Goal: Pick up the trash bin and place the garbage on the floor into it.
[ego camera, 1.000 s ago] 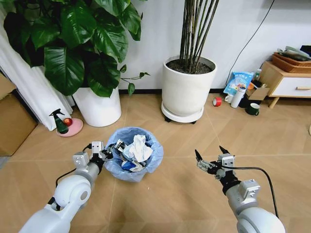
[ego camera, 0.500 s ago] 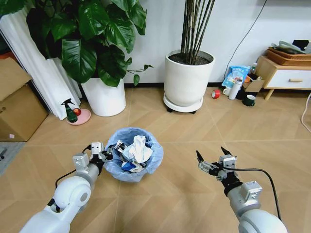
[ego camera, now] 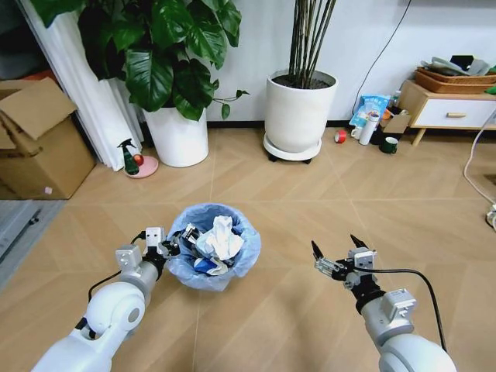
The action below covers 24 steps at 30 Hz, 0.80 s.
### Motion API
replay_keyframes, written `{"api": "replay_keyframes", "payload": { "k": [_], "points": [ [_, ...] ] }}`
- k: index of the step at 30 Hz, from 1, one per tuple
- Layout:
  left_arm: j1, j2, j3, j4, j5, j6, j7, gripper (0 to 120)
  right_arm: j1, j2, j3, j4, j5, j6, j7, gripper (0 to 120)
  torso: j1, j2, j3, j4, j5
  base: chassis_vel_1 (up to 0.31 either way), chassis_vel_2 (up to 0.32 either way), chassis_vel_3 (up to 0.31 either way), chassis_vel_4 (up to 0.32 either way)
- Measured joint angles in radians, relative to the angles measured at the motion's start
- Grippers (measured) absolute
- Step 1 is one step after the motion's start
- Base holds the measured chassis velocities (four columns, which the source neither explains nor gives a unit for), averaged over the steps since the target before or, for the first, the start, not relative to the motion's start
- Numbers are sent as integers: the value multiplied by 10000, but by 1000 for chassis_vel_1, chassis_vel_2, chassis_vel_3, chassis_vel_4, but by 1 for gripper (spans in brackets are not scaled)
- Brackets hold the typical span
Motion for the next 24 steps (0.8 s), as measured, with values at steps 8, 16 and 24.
{"api": "replay_keyframes", "payload": {
  "k": [8,16,24],
  "points": [
    [3,-25,-11,-16,1,-6,-22,0,21,38,-7,-17,-6,15,2,100,-1,0,0,1,4,321,-301,-329,277],
    [9,-14,-12,-46,4,-9,-50,0,24,85,21,-20,-12,64,5,100,-1,0,-1,1,10,323,-290,-316,277],
    [64,-27,-23,-98,3,-12,-92,0,-15,112,68,-25,-22,109,6,100,0,0,0,0,-3,311,-258,-303,265]
  ]
}}
